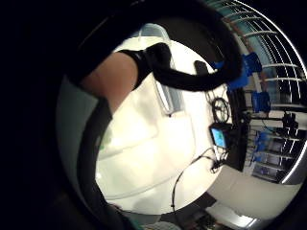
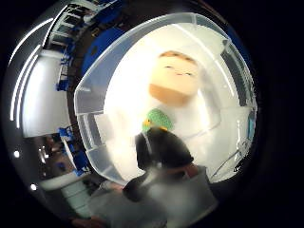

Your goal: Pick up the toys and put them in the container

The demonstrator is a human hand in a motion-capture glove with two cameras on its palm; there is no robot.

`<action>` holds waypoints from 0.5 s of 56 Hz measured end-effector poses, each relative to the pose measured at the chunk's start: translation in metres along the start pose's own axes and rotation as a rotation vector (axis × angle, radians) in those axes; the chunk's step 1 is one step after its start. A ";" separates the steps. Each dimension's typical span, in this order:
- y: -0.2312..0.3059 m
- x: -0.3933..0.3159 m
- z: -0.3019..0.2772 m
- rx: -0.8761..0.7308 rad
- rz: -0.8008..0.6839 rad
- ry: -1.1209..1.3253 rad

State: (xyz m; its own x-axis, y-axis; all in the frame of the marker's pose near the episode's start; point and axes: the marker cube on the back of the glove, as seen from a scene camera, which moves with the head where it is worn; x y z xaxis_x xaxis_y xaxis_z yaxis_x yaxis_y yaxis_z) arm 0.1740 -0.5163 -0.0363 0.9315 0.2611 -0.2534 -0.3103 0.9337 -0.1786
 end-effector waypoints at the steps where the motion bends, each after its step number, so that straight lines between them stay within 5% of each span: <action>1: 0.004 0.000 -0.001 0.005 -0.002 -0.018; 14: 0.115 0.030 -0.023 0.127 -0.157 -0.182; 19: 0.181 0.047 -0.013 0.153 -0.237 -0.045; 23: 0.226 0.080 0.002 0.192 -0.089 0.186; 28: 0.263 0.102 0.014 0.158 0.040 0.181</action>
State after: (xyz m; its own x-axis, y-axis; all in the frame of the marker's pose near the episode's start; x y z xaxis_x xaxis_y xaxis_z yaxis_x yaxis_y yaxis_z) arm 0.1900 -0.2410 -0.0958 0.8653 0.2634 -0.4264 -0.2990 0.9541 -0.0173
